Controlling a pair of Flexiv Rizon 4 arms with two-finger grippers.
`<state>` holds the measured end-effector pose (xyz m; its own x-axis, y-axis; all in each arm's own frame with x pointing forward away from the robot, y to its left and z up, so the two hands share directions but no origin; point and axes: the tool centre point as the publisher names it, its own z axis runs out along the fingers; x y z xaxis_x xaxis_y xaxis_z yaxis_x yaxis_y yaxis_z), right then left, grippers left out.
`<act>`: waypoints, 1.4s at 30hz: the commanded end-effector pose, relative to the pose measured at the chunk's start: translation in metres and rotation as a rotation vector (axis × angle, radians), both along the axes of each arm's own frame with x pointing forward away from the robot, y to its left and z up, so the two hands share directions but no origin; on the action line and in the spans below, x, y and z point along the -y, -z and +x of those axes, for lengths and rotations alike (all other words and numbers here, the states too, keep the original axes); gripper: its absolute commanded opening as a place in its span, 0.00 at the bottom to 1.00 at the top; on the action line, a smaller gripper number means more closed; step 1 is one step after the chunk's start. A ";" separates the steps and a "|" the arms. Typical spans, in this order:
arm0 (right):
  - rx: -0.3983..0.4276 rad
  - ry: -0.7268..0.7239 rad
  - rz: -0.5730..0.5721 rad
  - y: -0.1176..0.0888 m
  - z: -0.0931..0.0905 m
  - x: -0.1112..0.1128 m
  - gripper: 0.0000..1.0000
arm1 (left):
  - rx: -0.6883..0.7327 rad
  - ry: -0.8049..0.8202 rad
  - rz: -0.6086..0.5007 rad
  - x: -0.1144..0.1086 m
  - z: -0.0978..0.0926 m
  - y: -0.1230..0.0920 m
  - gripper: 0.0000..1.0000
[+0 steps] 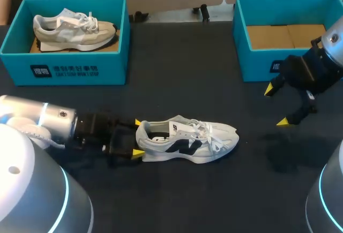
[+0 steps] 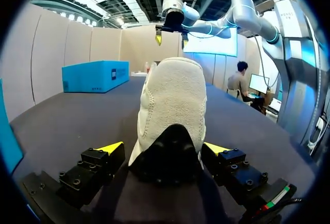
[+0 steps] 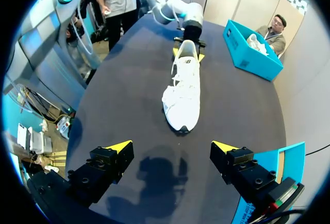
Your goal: Take the shoe out of the shoebox, open the shoe tongue, remove and reinsert the insole, then place the shoe into the shoebox
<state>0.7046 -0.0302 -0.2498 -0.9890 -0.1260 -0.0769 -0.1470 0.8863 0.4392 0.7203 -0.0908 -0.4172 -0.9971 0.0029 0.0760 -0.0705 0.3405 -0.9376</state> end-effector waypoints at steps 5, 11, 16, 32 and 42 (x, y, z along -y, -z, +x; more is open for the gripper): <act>0.001 0.002 -0.003 0.001 -0.001 -0.001 1.00 | -0.008 0.007 0.006 0.012 -0.002 0.002 1.00; 0.001 0.002 -0.003 0.001 -0.001 -0.001 1.00 | -0.013 0.009 0.003 0.019 -0.003 0.002 1.00; 0.001 0.002 -0.003 0.001 -0.001 -0.001 1.00 | -0.017 0.013 0.005 0.026 -0.005 0.003 1.00; 0.001 0.002 -0.003 0.001 -0.001 -0.001 1.00 | -0.035 0.000 0.020 0.031 -0.005 0.013 1.00; 0.001 0.002 -0.003 0.001 -0.001 -0.001 1.00 | -0.046 0.014 0.030 0.031 -0.004 0.013 0.00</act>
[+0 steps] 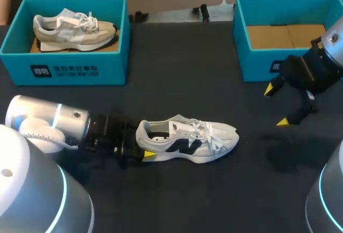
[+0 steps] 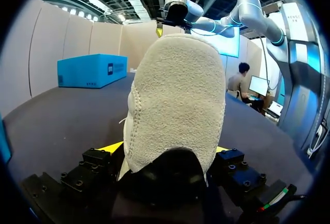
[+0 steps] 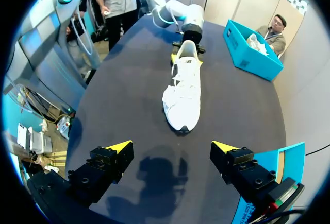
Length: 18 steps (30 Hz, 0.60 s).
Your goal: Take the shoe out of the shoebox, open the shoe tongue, remove and reinsert the insole, then place the shoe into the shoebox
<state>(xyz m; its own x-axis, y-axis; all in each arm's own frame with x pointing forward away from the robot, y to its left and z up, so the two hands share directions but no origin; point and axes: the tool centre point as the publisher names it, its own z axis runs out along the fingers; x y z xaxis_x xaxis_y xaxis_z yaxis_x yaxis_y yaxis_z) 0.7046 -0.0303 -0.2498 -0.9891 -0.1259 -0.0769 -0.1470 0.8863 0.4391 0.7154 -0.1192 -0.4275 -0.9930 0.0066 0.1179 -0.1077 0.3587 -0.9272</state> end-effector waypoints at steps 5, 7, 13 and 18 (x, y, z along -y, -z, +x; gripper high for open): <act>0.001 0.002 -0.003 0.001 -0.001 -0.001 1.00 | -0.031 0.014 0.013 0.002 0.003 0.001 0.00; 0.001 0.002 -0.003 0.001 -0.001 -0.001 1.00 | -0.031 0.014 0.013 0.002 0.003 0.001 0.00; 0.001 0.002 -0.003 0.001 -0.001 -0.001 1.00 | -0.031 0.014 0.013 0.002 0.003 0.001 0.00; 0.001 0.002 -0.003 0.001 -0.001 -0.001 1.00 | -0.031 0.014 0.013 0.002 0.003 0.001 0.00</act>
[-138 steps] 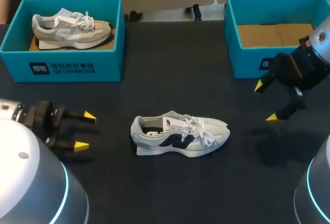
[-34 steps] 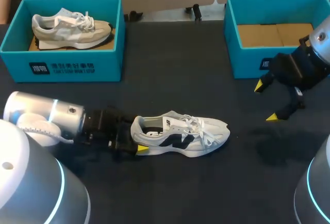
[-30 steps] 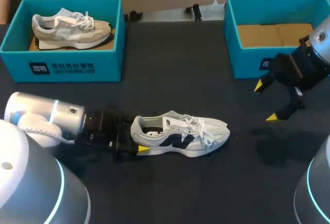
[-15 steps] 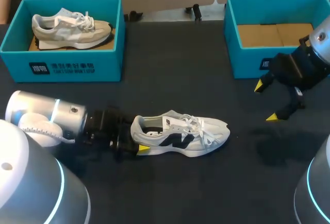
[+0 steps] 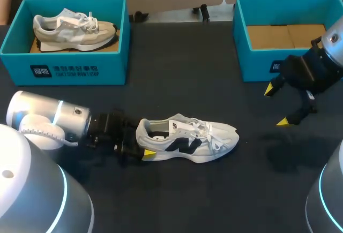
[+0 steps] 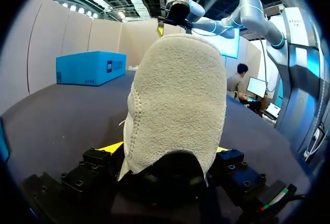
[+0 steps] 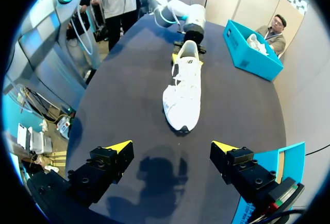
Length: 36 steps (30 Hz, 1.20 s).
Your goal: Take the shoe out of the shoebox, open the shoe tongue, remove and reinsert the insole, then place the shoe into the shoebox
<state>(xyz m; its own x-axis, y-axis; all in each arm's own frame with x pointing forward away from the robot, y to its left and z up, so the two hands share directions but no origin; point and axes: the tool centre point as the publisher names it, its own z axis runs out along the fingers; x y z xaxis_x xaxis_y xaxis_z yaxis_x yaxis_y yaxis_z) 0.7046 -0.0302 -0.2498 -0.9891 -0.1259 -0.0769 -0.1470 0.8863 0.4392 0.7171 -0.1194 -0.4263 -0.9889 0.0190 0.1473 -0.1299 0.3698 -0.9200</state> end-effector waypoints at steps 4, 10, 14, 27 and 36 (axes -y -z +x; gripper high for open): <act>0.001 0.002 -0.003 0.001 -0.001 -0.001 1.00 | -0.001 0.001 0.003 0.001 0.002 0.002 0.00; -0.010 0.019 -0.007 -0.001 0.000 -0.005 1.00 | -0.001 0.001 0.003 0.001 0.002 0.002 0.00; -0.038 0.140 0.004 -0.010 -0.001 -0.023 1.00 | -0.001 0.001 0.003 0.001 0.002 0.002 0.00; -0.073 0.502 -0.015 -0.021 0.008 -0.084 1.00 | -0.001 0.001 0.003 0.001 0.002 0.002 0.00; -0.053 0.754 -0.058 -0.013 0.003 -0.112 1.00 | -0.001 0.001 0.003 0.001 0.002 0.002 0.00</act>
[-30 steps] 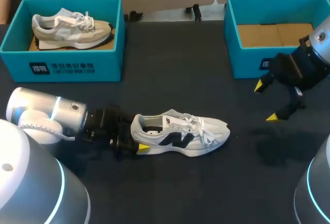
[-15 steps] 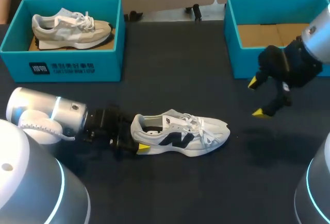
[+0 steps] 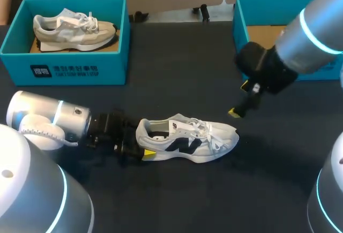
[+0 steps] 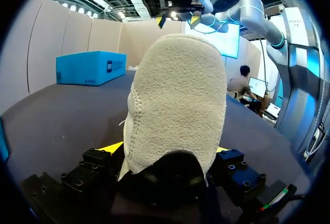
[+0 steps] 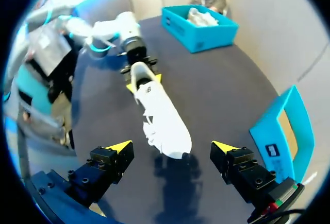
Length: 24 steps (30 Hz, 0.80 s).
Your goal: Take the shoe out of the shoebox, open the shoe tongue, remove and reinsert the insole, then place the shoe into the shoebox
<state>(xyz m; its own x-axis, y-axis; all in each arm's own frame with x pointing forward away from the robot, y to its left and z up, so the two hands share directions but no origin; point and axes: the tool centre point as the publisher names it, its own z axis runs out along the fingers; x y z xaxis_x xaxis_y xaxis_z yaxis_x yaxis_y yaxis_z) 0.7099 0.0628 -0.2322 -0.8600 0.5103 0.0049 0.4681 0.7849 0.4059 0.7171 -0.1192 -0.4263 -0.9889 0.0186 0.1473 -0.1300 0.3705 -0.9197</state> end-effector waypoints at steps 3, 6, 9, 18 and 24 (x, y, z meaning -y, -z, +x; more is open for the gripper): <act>0.030 0.109 -0.063 0.006 -0.002 -0.026 1.00 | -0.001 0.001 0.002 0.002 0.002 0.002 0.00; 0.030 0.109 -0.063 0.006 -0.002 -0.026 1.00 | -0.001 0.001 0.002 0.002 0.002 0.002 0.00; 0.030 0.109 -0.063 0.006 -0.002 -0.026 1.00 | -0.001 0.001 0.002 0.002 0.002 0.002 0.00; 0.030 0.109 -0.063 0.006 -0.002 -0.026 1.00 | -0.001 0.001 0.002 0.002 0.002 0.002 0.00; -0.006 0.447 -0.111 0.006 -0.001 -0.036 1.00 | -0.001 0.001 0.002 0.002 0.002 0.002 0.00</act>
